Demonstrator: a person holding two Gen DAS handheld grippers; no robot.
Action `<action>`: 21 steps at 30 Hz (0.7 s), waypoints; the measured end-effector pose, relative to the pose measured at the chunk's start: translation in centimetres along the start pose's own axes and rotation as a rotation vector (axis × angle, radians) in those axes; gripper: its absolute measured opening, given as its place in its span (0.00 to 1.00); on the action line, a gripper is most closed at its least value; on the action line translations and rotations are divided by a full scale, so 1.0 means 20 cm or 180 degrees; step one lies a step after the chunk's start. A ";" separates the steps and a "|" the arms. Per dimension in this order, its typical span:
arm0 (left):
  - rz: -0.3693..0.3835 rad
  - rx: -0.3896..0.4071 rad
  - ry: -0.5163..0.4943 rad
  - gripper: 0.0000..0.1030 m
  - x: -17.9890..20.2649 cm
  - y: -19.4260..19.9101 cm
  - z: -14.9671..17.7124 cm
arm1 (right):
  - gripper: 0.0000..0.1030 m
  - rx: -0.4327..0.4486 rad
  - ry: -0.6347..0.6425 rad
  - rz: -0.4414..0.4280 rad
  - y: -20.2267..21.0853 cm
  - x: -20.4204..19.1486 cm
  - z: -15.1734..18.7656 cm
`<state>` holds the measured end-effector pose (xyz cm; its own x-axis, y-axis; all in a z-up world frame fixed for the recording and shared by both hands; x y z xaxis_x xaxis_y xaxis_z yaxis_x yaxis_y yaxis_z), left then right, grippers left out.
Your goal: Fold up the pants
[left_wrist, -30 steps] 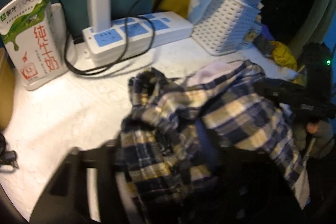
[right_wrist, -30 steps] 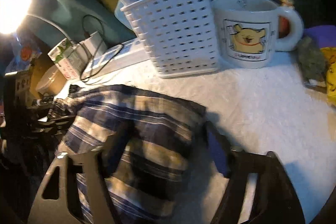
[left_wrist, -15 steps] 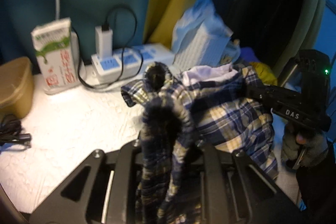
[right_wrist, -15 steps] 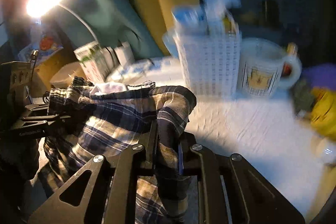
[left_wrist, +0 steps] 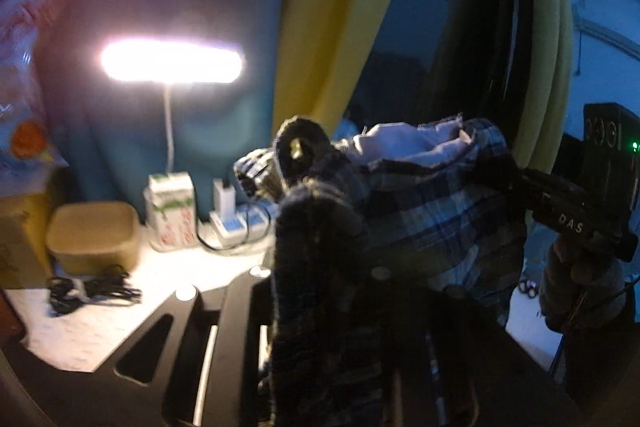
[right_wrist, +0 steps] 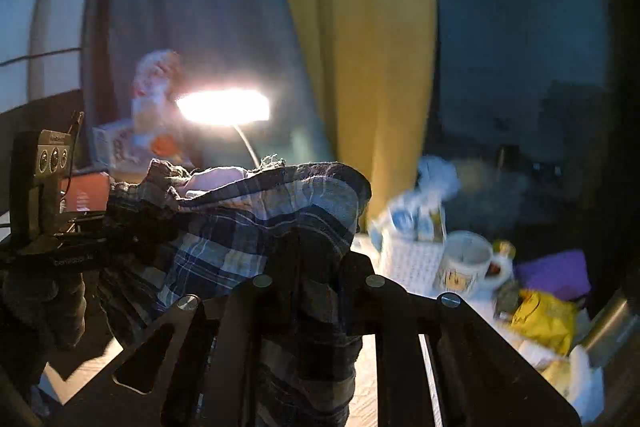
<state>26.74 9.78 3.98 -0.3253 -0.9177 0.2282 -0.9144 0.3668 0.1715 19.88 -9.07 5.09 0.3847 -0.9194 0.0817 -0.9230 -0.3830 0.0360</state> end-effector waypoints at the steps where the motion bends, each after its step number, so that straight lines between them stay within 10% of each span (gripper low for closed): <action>1: -0.0019 0.0074 -0.0014 0.16 0.01 0.06 -0.03 | 0.15 0.0061 0.0025 -0.0033 0.04 -0.04 -0.04; 10: -0.0284 0.0484 -0.0103 0.16 0.00 0.61 -0.20 | 0.15 0.0341 0.0096 -0.0431 0.26 -0.39 -0.24; 21: -0.0751 0.0189 -0.0129 0.16 -0.24 1.03 -0.10 | 0.15 0.0019 -0.0088 -0.0955 0.18 -0.79 -0.12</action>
<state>9.89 22.12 8.27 -0.1094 -0.9827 0.1496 -0.9783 0.1330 0.1586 10.53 4.22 6.27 0.6401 -0.7672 0.0411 -0.7682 -0.6383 0.0485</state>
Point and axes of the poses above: each gripper's, at about its wrist camera, not at the fingertips, and y roughly against the way its jaws point, x to its right, z to its underside, the point moved 2 cm from there along -y, roughly the way its jaws point, and after that the axes turned 13 degrees about x, right-handed, at the moved point
